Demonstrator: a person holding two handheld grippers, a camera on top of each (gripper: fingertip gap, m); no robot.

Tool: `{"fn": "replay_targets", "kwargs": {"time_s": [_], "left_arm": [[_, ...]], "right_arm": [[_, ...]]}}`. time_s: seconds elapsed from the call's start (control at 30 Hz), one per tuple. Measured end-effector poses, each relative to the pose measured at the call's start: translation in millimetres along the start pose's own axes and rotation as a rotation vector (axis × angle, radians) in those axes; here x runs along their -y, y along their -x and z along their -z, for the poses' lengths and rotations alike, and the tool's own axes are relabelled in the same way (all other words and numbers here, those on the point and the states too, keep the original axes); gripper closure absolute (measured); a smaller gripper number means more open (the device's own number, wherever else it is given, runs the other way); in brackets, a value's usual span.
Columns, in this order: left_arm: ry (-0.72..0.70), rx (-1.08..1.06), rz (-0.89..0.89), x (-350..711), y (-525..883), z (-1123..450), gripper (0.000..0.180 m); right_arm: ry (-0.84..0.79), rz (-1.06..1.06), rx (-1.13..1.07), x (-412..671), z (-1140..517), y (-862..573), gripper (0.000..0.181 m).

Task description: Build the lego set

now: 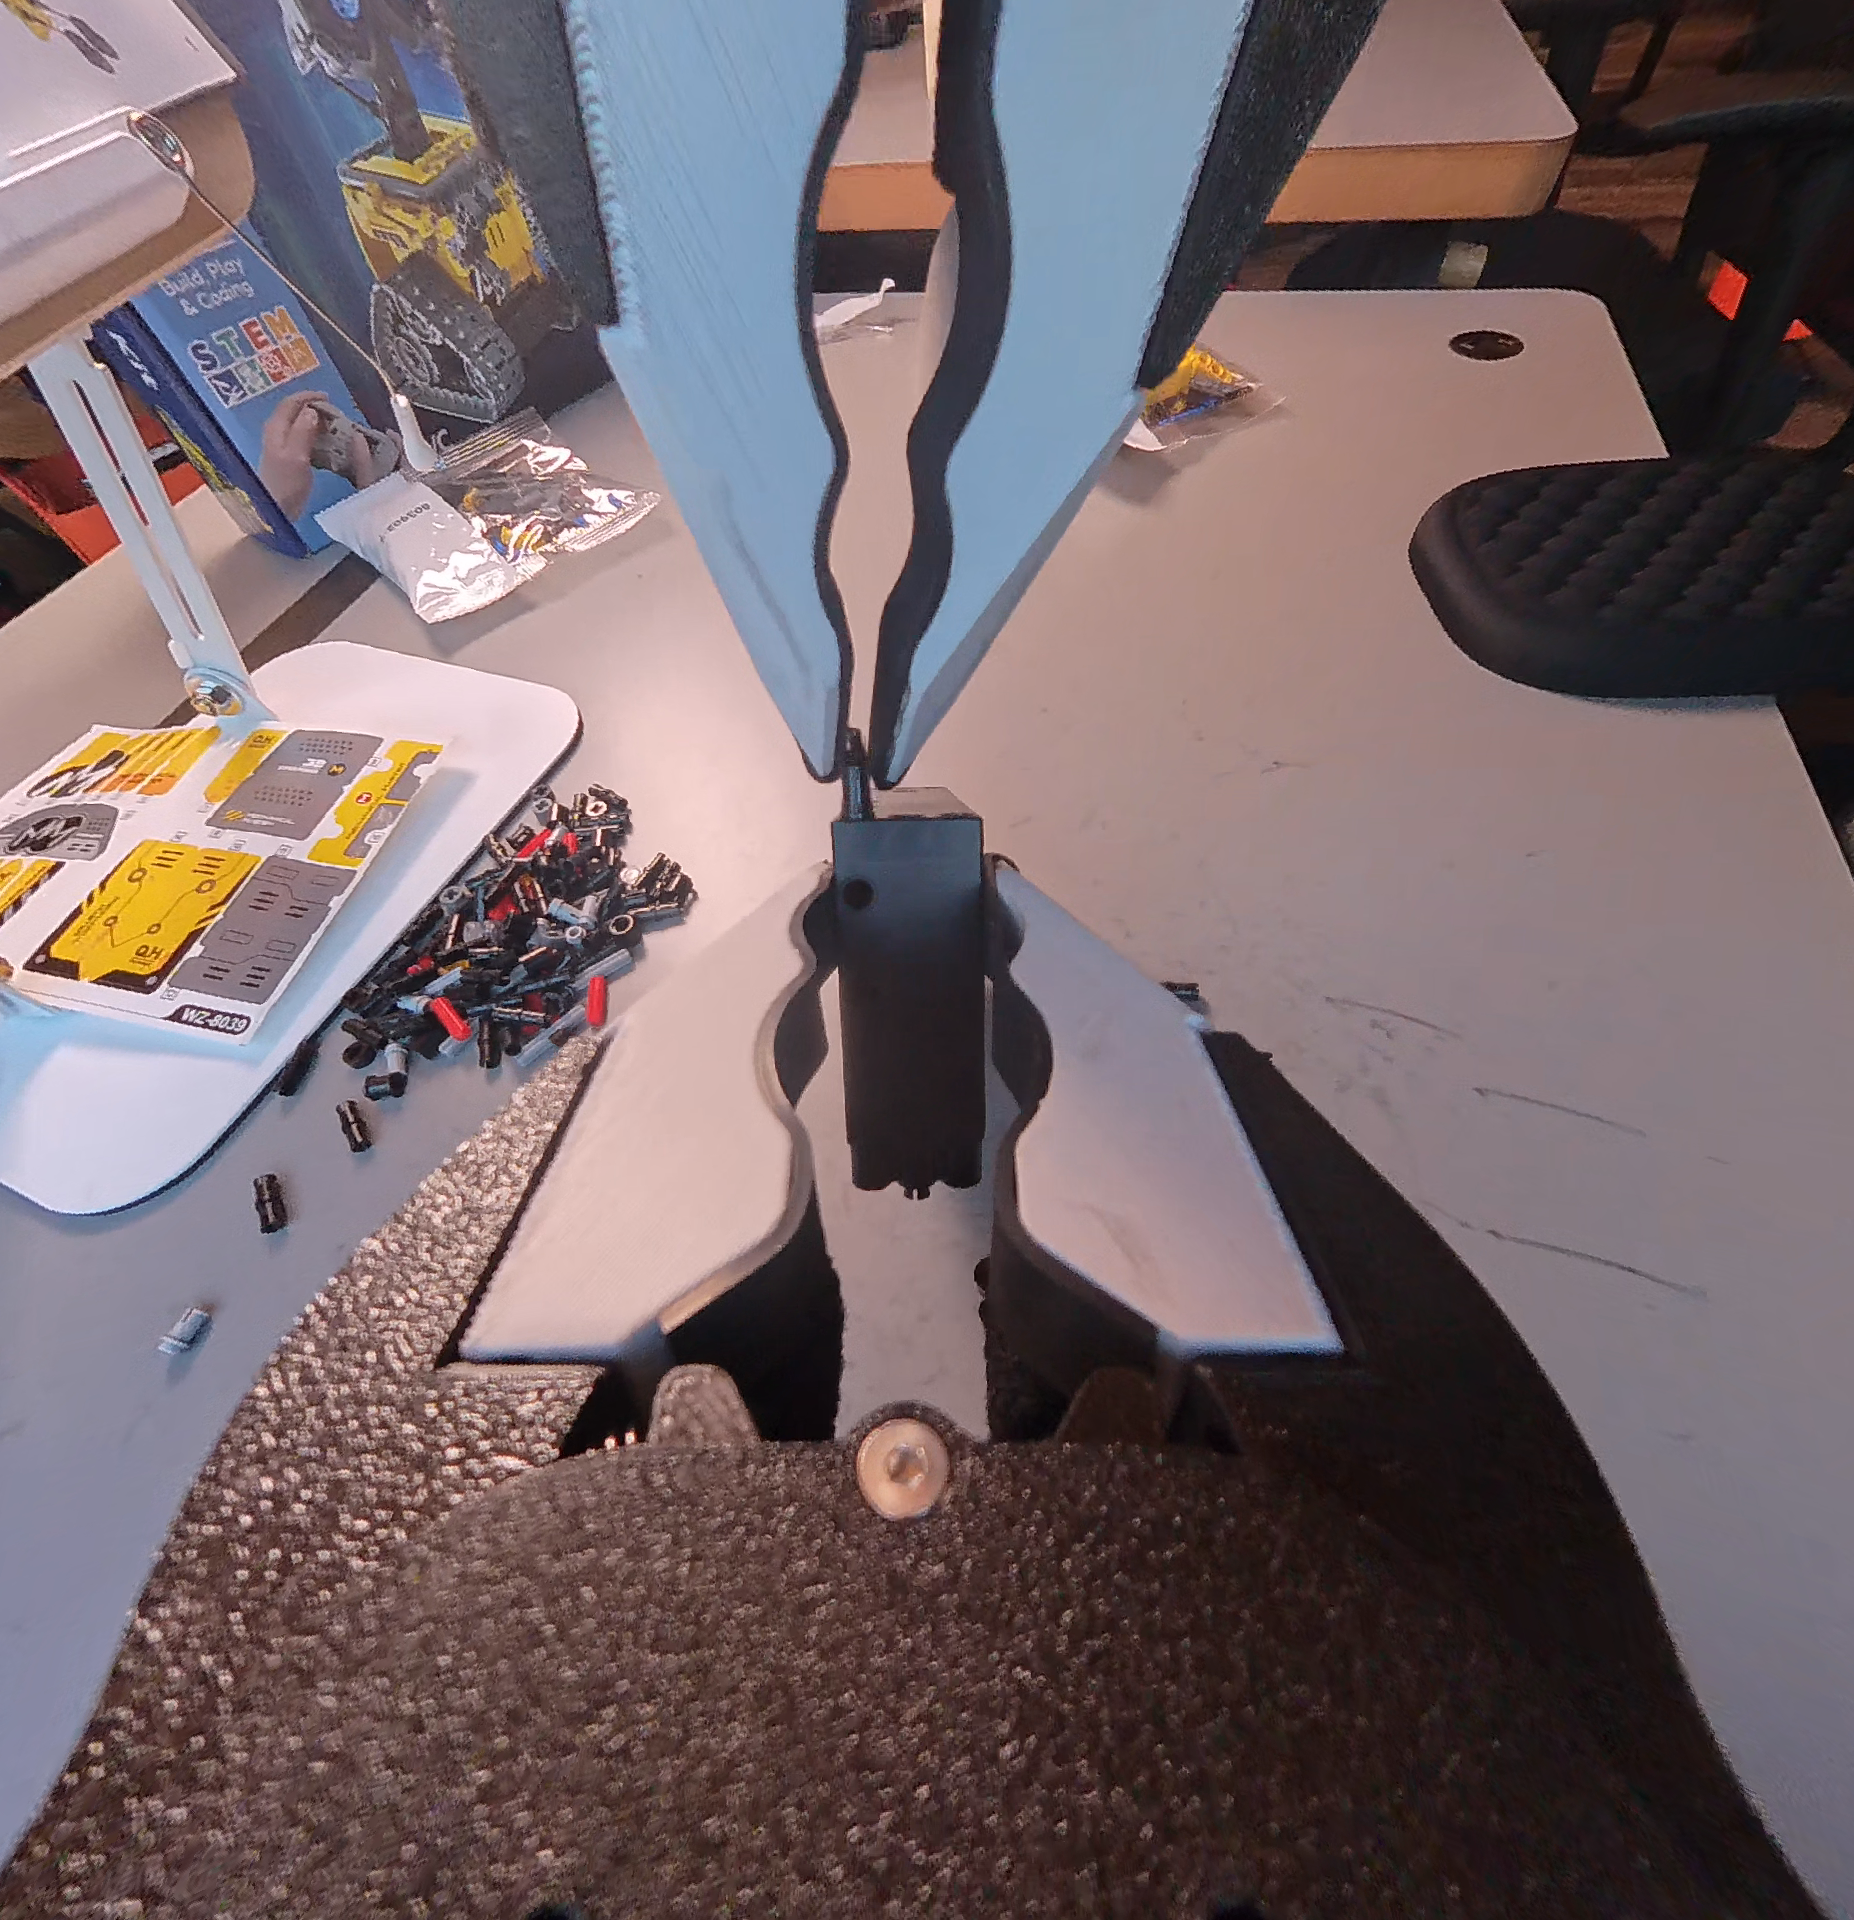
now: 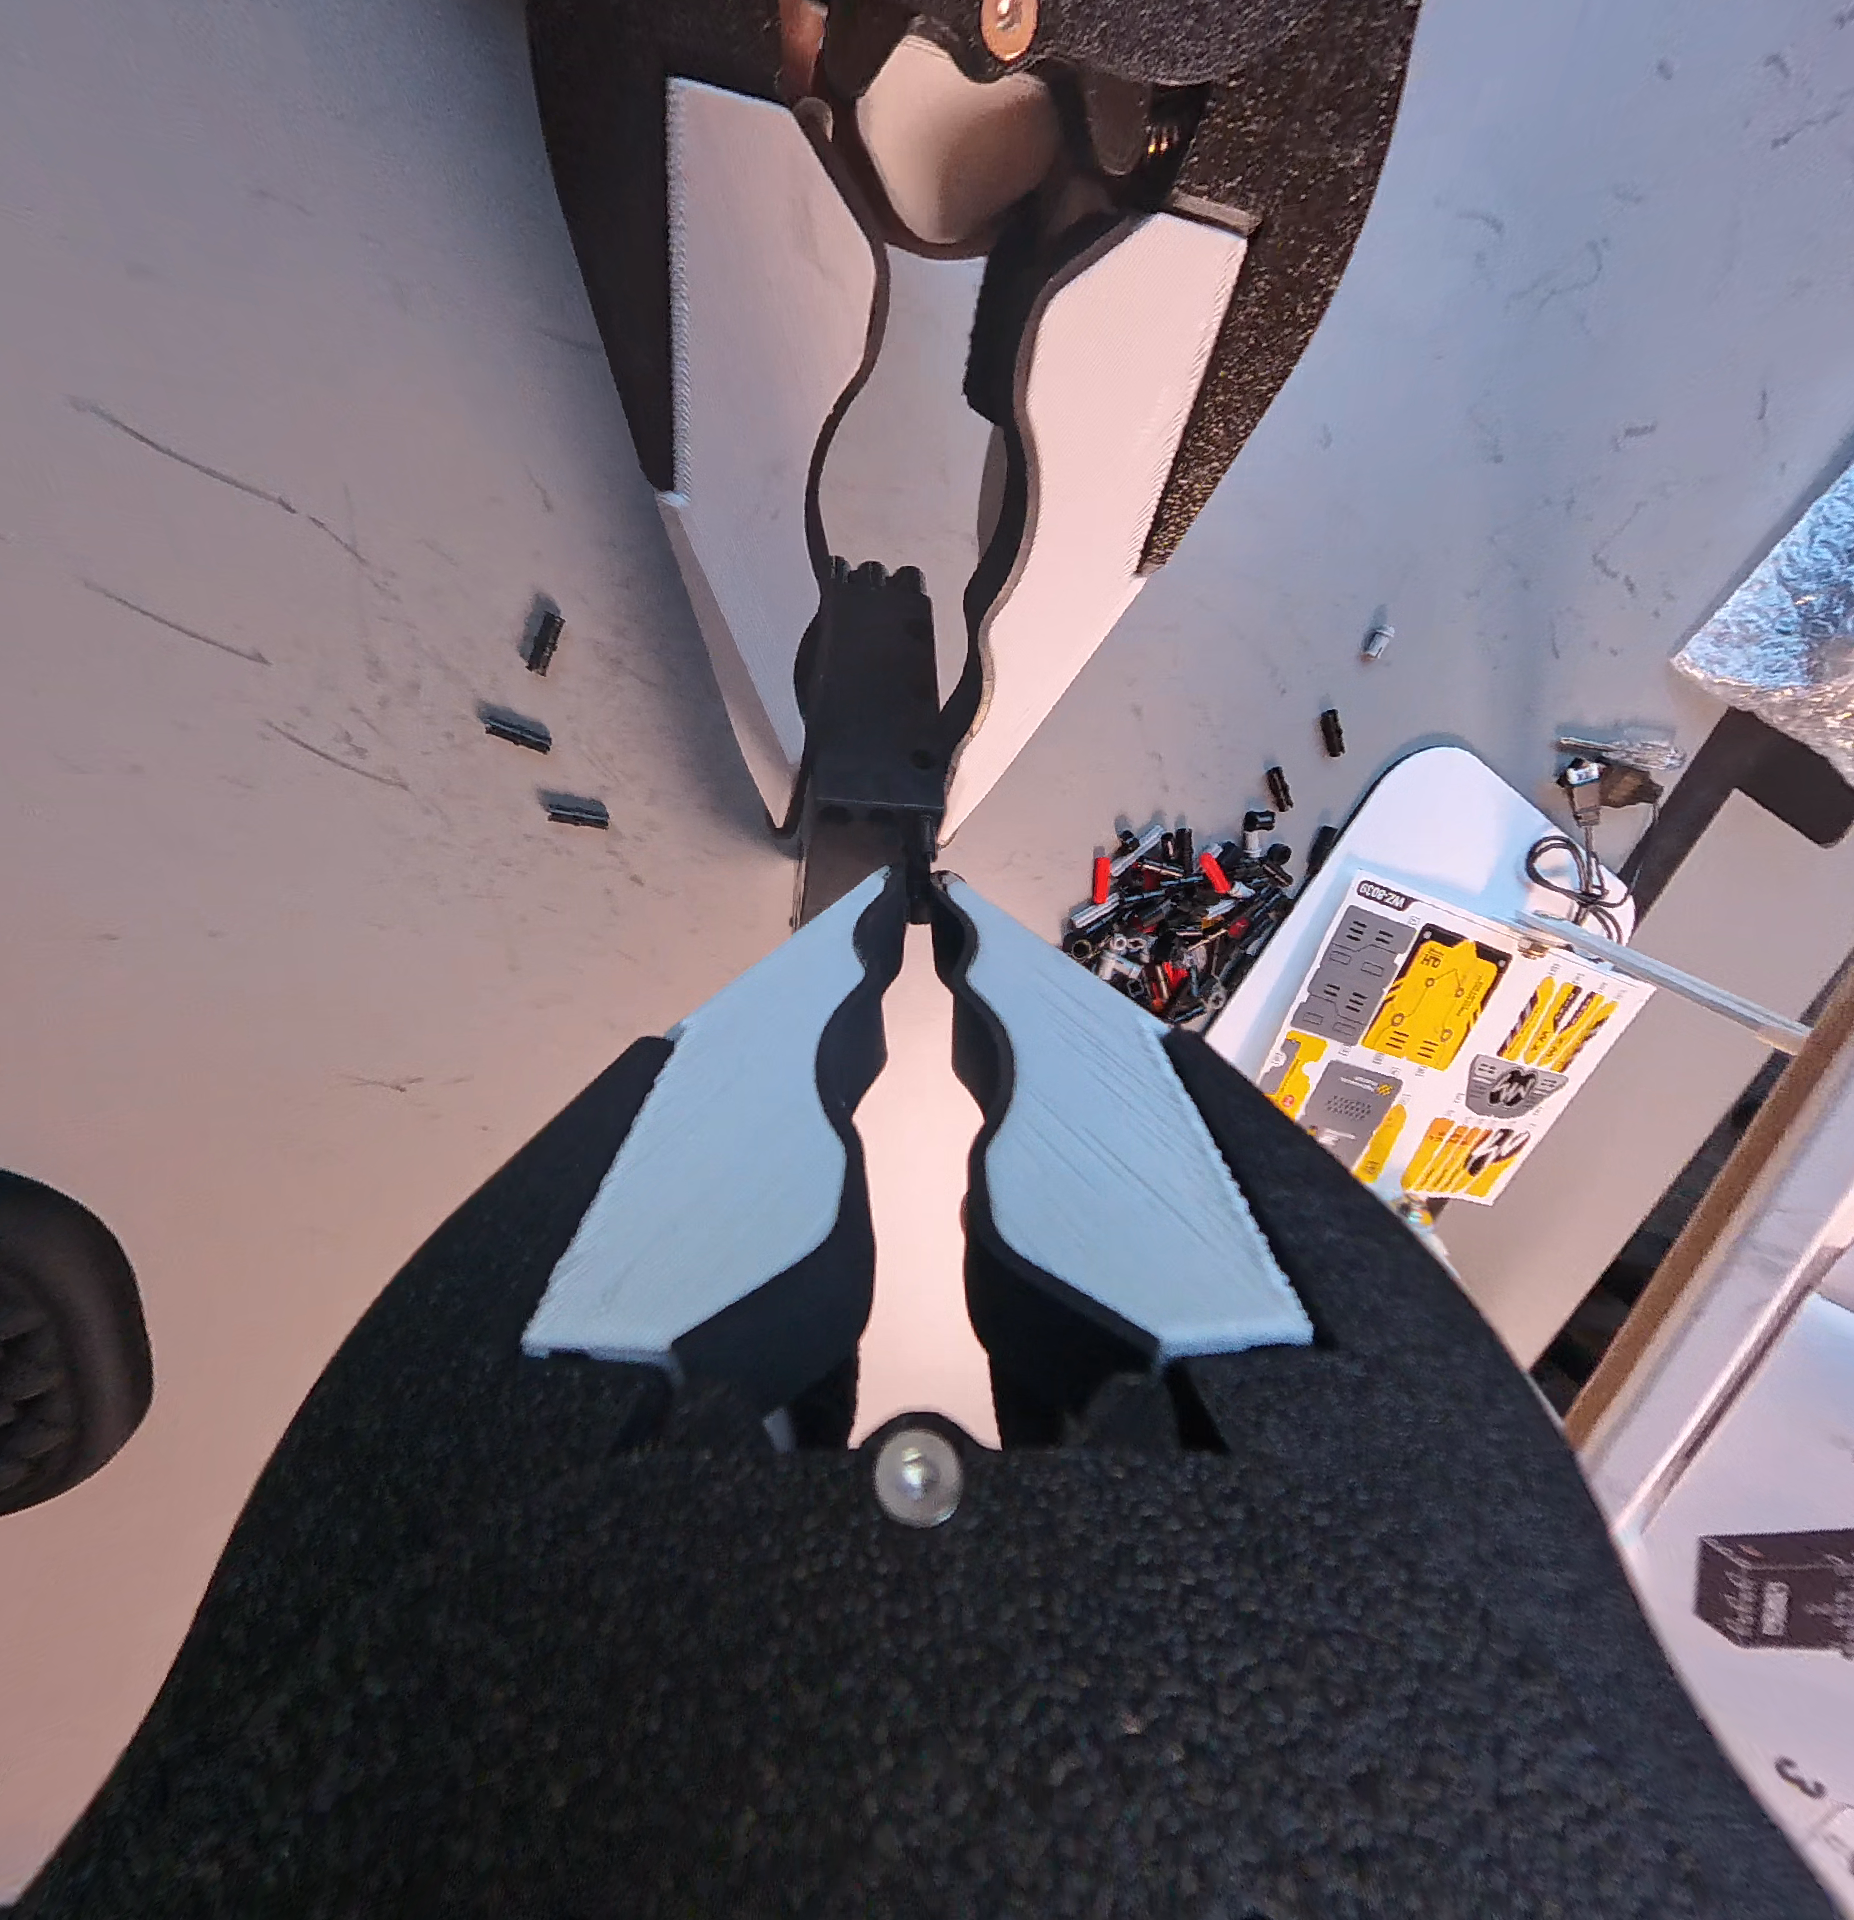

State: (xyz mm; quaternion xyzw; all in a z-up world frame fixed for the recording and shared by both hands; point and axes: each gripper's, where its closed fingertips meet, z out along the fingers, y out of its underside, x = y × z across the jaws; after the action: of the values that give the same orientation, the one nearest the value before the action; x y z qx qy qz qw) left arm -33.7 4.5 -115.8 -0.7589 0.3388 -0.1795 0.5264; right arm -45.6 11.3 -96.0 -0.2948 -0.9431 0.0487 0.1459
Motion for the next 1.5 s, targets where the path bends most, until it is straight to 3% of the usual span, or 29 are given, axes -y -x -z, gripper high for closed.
{"fn": "replay_targets", "kwargs": {"time_s": [0.27, 0.43, 0.83, 1.33, 1.5], "left_arm": [[0.022, -0.050, 0.061, -12, -1, -4, 0.154], [0.146, -0.060, 0.073, -41, 1, -14, 0.153], [0.168, -0.052, 0.073, -47, -1, -16, 0.145], [0.132, -0.047, 0.062, -41, 2, -12, 0.123], [-0.023, -0.046, 0.058, -3, 7, 14, 0.125]], "right_arm": [[-0.128, -0.154, -0.022, -11, 0, 8, 0.179], [-0.225, -0.248, -0.034, -21, 0, 31, 0.179], [-0.444, -0.392, -0.047, -27, -13, 54, 0.179], [-0.540, -0.428, -0.040, -20, -23, 55, 0.179], [-0.606, -0.430, -0.104, -15, -7, 47, 0.179]]}}
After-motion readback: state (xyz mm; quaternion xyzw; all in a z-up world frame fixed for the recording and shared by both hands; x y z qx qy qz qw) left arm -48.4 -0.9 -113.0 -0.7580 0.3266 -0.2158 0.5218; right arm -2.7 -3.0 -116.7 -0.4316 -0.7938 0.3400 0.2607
